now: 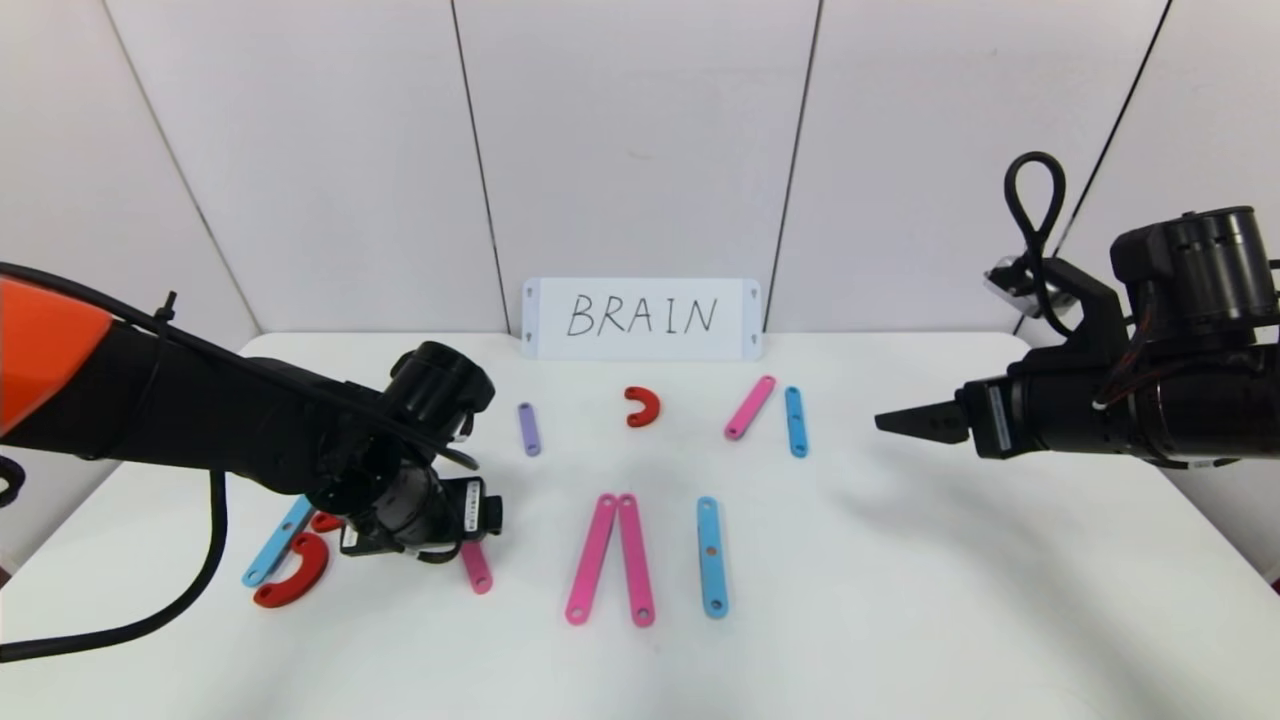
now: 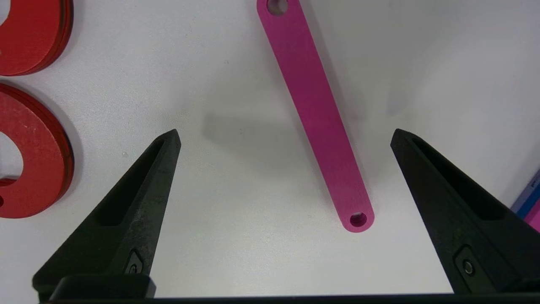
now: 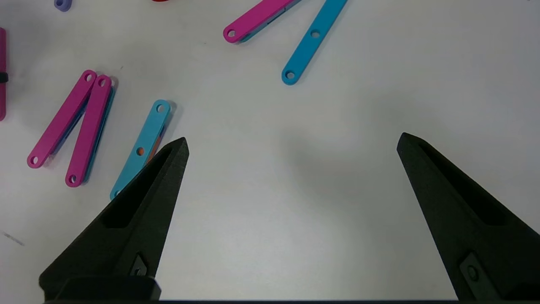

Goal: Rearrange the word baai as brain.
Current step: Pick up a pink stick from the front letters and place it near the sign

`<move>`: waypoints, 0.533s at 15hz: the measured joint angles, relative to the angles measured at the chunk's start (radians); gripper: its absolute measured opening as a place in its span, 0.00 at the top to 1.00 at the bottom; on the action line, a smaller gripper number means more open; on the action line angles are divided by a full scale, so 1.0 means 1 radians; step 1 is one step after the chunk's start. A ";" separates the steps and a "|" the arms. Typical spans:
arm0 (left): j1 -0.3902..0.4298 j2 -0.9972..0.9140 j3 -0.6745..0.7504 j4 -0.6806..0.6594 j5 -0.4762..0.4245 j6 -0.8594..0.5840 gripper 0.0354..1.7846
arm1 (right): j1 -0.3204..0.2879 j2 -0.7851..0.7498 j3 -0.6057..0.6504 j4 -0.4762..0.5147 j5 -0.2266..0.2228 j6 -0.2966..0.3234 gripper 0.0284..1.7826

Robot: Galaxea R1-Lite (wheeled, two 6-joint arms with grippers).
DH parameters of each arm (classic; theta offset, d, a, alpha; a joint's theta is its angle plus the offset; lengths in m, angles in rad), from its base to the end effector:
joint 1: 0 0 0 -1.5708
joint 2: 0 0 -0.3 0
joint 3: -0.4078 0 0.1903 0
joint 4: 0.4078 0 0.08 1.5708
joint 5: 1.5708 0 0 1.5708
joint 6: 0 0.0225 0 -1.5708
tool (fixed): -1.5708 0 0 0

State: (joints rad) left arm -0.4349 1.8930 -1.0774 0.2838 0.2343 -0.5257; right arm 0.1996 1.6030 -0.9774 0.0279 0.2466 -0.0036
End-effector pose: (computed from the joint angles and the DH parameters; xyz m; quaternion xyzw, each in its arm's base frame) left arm 0.2887 -0.1284 0.1183 -0.0548 0.4987 0.0458 0.8638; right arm 0.2697 0.0602 0.1968 0.0059 0.3205 0.2101 0.9236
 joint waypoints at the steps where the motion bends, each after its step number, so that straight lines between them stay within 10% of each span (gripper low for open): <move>1: 0.000 0.005 -0.001 0.000 0.001 -0.001 0.02 | 0.000 0.000 0.000 0.000 0.000 0.000 0.03; 8: -0.001 0.031 -0.007 0.000 0.001 -0.014 0.32 | 0.002 0.000 0.002 0.000 0.000 0.000 0.03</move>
State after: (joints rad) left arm -0.4357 1.9243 -1.0847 0.2836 0.2351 -0.5398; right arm 0.2019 1.6034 -0.9755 0.0279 0.2468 -0.0036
